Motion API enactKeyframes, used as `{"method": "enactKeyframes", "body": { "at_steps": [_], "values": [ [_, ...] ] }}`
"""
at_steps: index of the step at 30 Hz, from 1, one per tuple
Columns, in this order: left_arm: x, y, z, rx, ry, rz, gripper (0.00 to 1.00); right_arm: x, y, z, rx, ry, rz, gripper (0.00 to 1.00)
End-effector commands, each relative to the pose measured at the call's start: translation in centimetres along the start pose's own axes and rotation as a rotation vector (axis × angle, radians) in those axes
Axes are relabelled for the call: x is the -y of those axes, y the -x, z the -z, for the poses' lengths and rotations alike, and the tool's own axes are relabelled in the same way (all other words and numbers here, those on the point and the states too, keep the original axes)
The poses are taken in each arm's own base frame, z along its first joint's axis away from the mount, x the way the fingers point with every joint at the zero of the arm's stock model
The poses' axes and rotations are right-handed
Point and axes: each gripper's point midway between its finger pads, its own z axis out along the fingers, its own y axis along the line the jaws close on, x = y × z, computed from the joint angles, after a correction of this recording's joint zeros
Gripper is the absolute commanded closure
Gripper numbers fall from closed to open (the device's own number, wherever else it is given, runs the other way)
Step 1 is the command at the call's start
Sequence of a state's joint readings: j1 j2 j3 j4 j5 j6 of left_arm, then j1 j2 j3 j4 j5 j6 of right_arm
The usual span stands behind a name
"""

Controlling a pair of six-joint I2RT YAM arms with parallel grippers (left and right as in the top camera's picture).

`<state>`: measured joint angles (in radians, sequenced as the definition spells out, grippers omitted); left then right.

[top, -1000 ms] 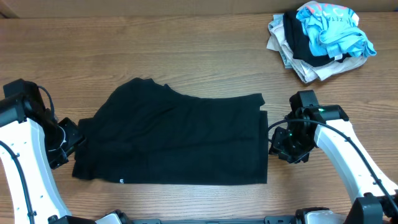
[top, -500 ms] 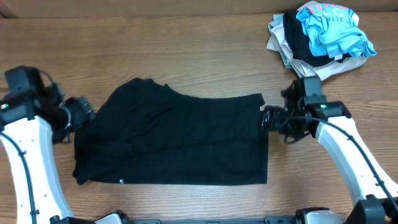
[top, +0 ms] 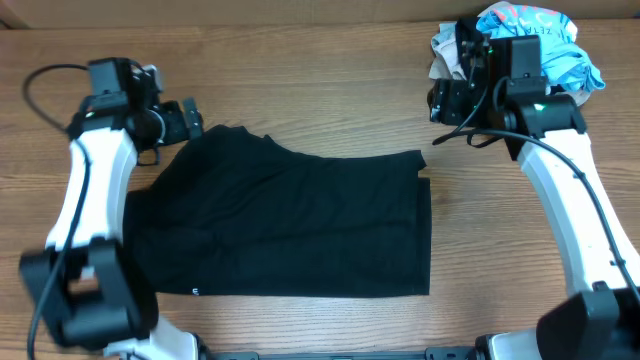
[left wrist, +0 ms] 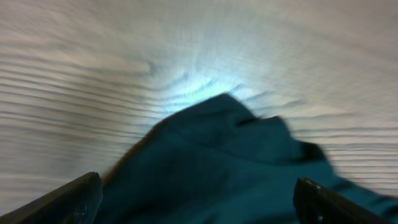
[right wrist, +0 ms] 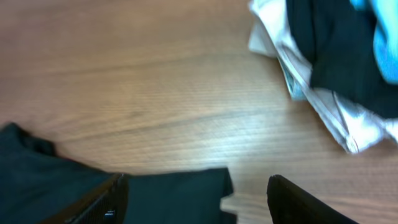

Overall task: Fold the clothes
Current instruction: 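Release the shirt and move both grippers to its top edge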

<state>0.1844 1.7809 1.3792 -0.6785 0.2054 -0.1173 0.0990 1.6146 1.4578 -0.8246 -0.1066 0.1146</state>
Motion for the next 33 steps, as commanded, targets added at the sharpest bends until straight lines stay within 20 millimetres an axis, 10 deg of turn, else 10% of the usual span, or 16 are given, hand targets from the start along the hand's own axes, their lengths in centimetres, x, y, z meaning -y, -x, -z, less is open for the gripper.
{"method": "enactKeyframes", "body": {
  "at_steps": [1,17,23,27,33],
  "values": [
    [1.2,1.0,-3.0,-0.03,-0.055,-0.074,0.0,1.1,-0.7,-1.0,-0.047,-0.068,0.016,0.25],
    [3.2,0.7,-10.2,-0.077,-0.044,-0.271,0.0,3.0,-5.0,-5.7,-0.246,-0.126,-0.003,0.36],
    [4.0,-0.2,-10.4,-0.105,-0.047,-0.298,0.18,2.8,-4.4,-5.9,-0.221,-0.117,-0.012,0.4],
    [3.8,-0.8,-10.5,-0.129,-0.005,-0.324,0.5,2.5,-4.2,-6.0,-0.212,-0.103,-0.015,0.41],
    [3.6,-0.8,-10.5,-0.131,0.023,-0.333,0.52,2.5,-4.1,-6.0,-0.208,-0.102,-0.015,0.41]
  ]
}}
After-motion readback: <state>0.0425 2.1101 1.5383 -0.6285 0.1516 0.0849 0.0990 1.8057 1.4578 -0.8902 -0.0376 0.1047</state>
